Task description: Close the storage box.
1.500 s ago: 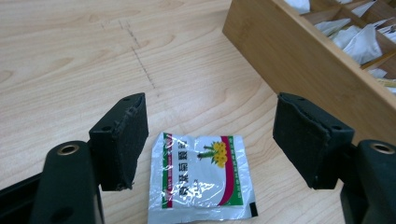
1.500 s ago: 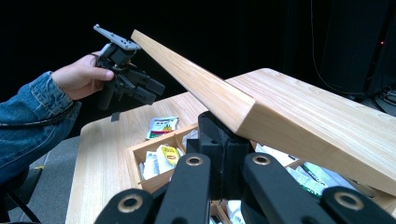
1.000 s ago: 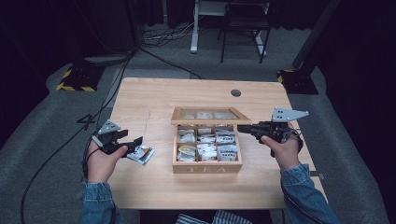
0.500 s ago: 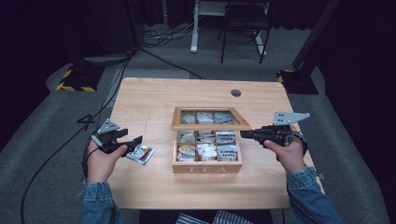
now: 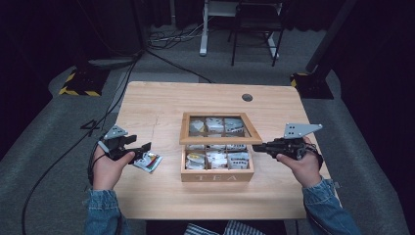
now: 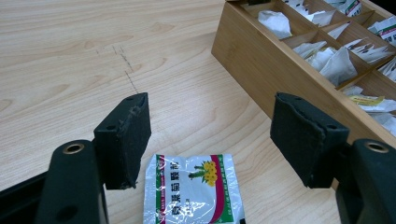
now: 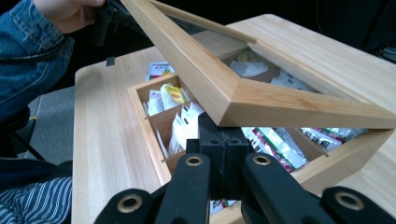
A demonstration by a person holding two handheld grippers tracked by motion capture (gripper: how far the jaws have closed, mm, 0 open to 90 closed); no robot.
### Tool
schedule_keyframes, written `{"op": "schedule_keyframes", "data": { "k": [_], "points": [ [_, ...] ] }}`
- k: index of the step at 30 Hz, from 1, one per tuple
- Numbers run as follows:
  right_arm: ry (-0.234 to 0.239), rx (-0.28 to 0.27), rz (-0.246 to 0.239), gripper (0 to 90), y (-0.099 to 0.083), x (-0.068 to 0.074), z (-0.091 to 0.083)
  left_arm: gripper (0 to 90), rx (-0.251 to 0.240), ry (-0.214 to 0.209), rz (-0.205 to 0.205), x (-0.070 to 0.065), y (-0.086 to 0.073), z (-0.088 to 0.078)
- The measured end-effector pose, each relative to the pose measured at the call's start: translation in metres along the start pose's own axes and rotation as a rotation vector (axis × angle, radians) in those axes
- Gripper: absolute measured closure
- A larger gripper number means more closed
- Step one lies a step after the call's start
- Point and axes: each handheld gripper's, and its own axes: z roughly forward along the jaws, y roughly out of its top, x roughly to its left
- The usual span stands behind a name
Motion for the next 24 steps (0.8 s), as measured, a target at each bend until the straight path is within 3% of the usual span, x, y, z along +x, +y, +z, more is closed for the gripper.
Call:
{"op": "schedule_keyframes", "data": {
  "k": [13,18,24],
  "points": [
    [0.017,0.069,0.016,90.0,-0.017,0.003,0.004,29.6,0.002,-0.002,-0.004,0.001,-0.001,0.001],
    [-0.006,0.112,-0.021,90.0,-0.024,0.008,0.008,29.6,-0.005,0.006,-0.011,0.004,-0.002,0.0],
    [0.002,0.126,-0.015,90.0,-0.029,0.009,0.01,29.6,-0.002,0.007,-0.013,0.004,-0.003,-0.001]
  ]
}}
